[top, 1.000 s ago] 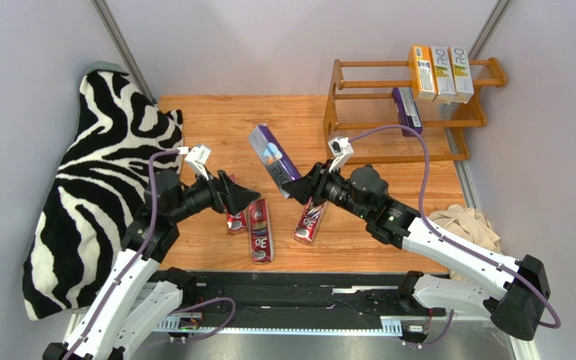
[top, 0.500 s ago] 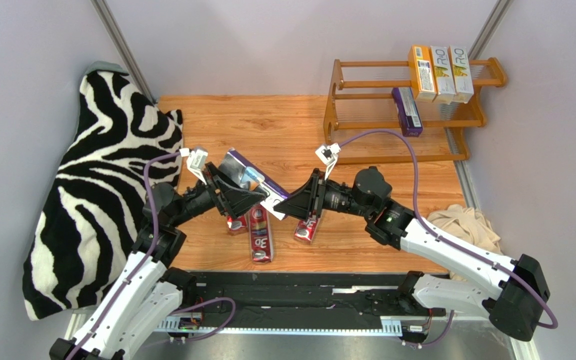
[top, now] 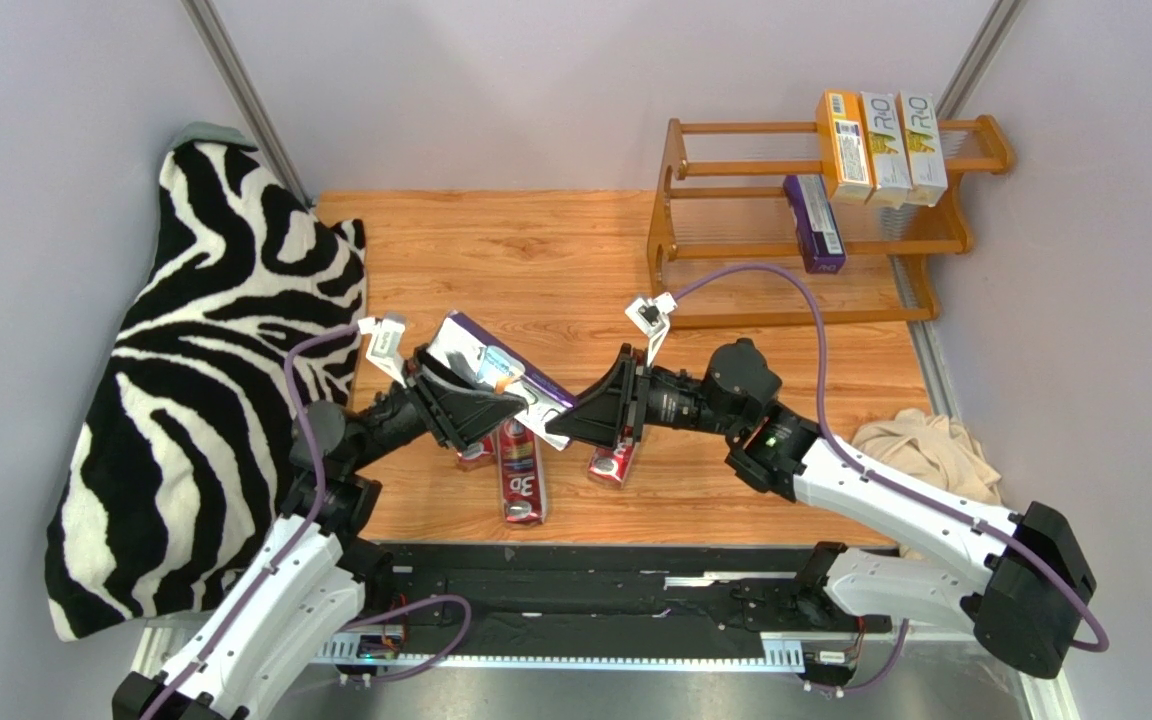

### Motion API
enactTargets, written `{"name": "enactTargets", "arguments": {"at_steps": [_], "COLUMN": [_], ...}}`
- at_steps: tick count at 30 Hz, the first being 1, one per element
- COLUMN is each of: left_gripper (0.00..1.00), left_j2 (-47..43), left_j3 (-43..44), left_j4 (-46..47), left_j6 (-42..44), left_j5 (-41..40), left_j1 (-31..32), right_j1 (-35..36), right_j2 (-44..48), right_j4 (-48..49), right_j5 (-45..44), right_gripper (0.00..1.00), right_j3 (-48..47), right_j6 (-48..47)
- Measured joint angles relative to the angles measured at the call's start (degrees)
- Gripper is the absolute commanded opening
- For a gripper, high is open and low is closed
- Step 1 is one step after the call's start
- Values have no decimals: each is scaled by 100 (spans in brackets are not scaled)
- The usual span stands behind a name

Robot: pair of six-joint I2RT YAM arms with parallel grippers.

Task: Place and organize the toothpastes onto the shelf
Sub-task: Place the toothpaste on the shelf.

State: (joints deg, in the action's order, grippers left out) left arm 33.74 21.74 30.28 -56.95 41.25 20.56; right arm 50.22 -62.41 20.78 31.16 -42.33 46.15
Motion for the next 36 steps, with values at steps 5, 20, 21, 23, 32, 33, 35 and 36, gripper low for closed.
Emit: {"name": "enactTargets", "arguments": {"at_steps": [5, 20, 21, 23, 32, 33, 35, 36], "left_gripper": [99, 63, 60, 55, 43, 42, 41, 40], "left_j2": [-243, -203, -184, -160, -188, -221, -282, -315], "left_j3": [-240, -603, -619, -658, -933, -960, -992, -1001], "left_j4": [494, 1602, 1692, 1827, 2039, 2031, 2017, 2013], "left_j6": [-205, -826, -872, -973, -1340, -1344, -1351, -1357], "left_j5": [-35, -365, -398, -422, -509, -579, -706, -765], "left_j1": [0, 0, 0, 0, 39, 37, 31, 31], "right_j1": [4, 39, 39, 42, 87, 87, 92, 101], "right_j2": [-31, -166, -166, -166, 205, 378, 717, 901], "right_j4": [260, 1213, 1257, 1300, 1196, 1132, 1062, 1025], "right_j5": [221, 409, 435, 450, -35, -175, -459, -612], "right_gripper": [26, 29, 29, 31, 74, 78, 83, 85], "right_j3": [44, 431, 435, 450, 868, 977, 1139, 1213], "right_j6": [170, 673, 684, 693, 699, 710, 708, 706]}}
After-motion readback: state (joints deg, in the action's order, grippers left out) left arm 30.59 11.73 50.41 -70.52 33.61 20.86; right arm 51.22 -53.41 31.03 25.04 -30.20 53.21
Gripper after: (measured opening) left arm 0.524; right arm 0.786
